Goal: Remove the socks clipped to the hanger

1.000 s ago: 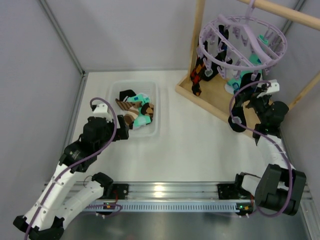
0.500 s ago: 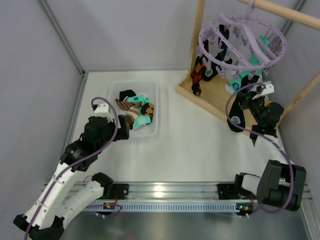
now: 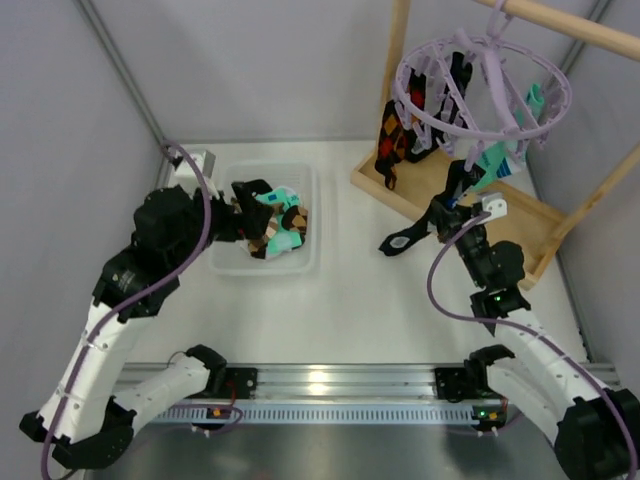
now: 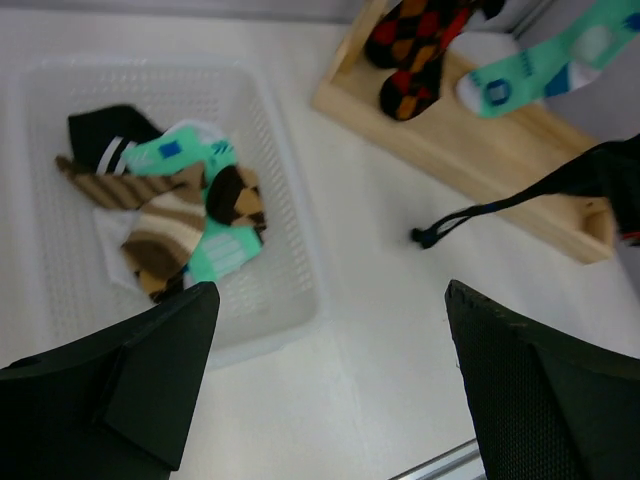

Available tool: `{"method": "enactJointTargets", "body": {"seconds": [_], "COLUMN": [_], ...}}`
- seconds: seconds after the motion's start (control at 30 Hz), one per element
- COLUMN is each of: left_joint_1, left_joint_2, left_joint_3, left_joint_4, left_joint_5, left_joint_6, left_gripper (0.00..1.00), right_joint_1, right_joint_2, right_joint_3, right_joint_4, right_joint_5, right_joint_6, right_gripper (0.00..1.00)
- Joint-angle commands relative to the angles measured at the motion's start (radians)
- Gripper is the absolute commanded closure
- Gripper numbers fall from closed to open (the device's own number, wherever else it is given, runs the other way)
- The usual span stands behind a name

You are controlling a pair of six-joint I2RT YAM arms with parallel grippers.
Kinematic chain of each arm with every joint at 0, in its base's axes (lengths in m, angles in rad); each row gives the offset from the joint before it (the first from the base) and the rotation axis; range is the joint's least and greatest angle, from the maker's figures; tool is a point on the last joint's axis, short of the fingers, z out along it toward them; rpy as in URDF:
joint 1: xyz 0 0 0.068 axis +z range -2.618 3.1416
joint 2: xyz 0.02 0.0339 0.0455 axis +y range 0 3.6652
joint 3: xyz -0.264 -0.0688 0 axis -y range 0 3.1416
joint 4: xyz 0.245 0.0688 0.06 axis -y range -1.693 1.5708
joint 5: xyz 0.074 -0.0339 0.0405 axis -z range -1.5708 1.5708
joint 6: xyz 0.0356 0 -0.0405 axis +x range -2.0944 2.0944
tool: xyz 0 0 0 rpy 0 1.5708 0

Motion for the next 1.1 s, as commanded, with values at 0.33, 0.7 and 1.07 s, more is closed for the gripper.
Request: {"method": "enactJointTargets", "body": {"seconds": [0.33, 0.7, 1.07], "left_joint_1": [-0.364, -0.459, -0.520], "left_joint_2": [0.665, 1.069, 1.235], "left_joint_3": [0.867, 1.266, 1.380], "left_joint_4": [0.083, 0.088, 0.123], "left_joint_5": [-0.190, -0.270, -0.415], "left_joint_6": [0.151, 0.341, 0.485], "left_gripper": [0.02, 0.02, 0.02], "right_joint_1": [0.630, 0.773, 0.773], "right_joint_2": [0.131, 0.395, 0.490], "right_joint_3": [0.172, 0.306, 0.392], "right_joint_4": [-0.103, 0.067, 0.067], "right_joint_5": [0.800, 0.955, 0.934], "right_joint_6": [-0.117, -0.305, -0.425], "right_gripper": [1.00, 1.00, 1.00]}}
